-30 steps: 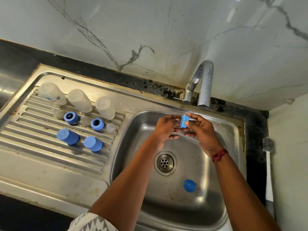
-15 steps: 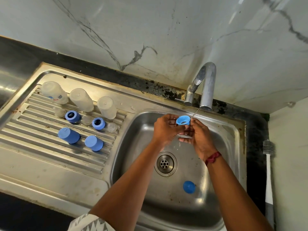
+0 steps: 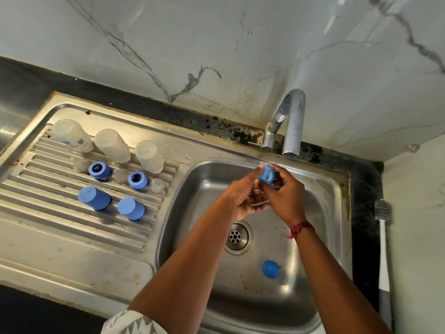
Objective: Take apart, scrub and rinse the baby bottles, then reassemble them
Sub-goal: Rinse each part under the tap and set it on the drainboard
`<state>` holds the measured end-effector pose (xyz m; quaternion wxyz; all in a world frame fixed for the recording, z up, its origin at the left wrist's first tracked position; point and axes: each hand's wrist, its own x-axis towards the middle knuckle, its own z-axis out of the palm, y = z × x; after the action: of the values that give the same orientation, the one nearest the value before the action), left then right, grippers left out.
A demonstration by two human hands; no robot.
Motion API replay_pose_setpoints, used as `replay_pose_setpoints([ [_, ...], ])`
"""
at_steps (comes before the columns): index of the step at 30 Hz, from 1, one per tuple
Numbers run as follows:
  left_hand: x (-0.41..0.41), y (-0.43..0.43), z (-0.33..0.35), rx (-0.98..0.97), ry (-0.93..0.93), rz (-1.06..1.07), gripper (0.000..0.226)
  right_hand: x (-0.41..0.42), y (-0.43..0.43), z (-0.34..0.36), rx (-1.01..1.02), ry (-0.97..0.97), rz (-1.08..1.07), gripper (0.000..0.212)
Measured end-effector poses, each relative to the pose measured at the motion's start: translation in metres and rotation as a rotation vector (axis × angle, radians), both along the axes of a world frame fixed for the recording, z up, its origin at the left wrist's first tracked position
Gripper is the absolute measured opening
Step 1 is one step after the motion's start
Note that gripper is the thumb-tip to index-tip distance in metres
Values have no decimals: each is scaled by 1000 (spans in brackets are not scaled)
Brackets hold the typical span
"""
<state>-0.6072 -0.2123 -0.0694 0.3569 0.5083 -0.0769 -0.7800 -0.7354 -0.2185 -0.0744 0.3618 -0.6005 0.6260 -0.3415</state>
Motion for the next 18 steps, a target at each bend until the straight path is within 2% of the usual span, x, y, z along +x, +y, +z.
replay_pose_setpoints([
  [3, 6, 3, -6, -48, -22, -4, 67, -2, -5, 4, 40, 44, 56, 40],
  [8, 9, 5, -1, -89, 60, 44, 47, -12, -10, -1, 175, -84, 153, 20],
  [12, 13, 5, 0, -212, -29, 8, 36, -21, -12, 3, 194, -143, 240, 48],
  [14, 13, 2, 0, -265, -84, -25, 37, -23, -12, 5, 182, -143, 237, 52],
  [18, 13, 0, 1, -353, -142, -74, 47, -25, -11, 5, 227, -295, 181, 48],
])
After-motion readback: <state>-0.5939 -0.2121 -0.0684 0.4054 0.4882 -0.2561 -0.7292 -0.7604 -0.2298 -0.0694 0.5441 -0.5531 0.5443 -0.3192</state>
